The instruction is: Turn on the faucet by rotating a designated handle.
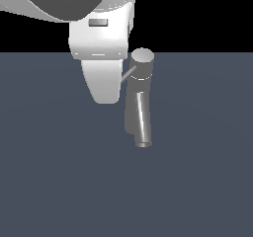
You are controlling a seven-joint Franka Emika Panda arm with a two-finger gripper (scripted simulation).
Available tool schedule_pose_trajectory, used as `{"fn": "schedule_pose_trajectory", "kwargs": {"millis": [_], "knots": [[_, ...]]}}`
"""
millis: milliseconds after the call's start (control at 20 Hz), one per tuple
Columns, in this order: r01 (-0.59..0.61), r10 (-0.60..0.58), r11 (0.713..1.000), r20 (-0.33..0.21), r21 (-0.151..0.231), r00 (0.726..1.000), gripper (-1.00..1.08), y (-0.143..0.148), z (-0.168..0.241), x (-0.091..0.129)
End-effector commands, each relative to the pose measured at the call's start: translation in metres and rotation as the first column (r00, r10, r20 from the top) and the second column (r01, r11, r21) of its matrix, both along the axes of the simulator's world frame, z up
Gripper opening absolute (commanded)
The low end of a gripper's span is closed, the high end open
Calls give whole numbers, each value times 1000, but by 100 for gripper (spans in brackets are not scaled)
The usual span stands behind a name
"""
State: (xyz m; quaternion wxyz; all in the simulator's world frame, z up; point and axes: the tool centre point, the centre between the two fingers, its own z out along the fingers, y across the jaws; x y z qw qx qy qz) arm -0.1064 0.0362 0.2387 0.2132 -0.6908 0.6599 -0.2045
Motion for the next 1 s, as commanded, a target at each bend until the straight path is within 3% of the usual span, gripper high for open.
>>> {"fn": "schedule_pose_trajectory", "kwargs": {"millis": [0, 950], "knots": [[23, -23, 1000, -4, 2, 1000, -100, -12, -3, -3], [26, -26, 1000, -6, 2, 1000, -100, -27, -14, -18]]}}
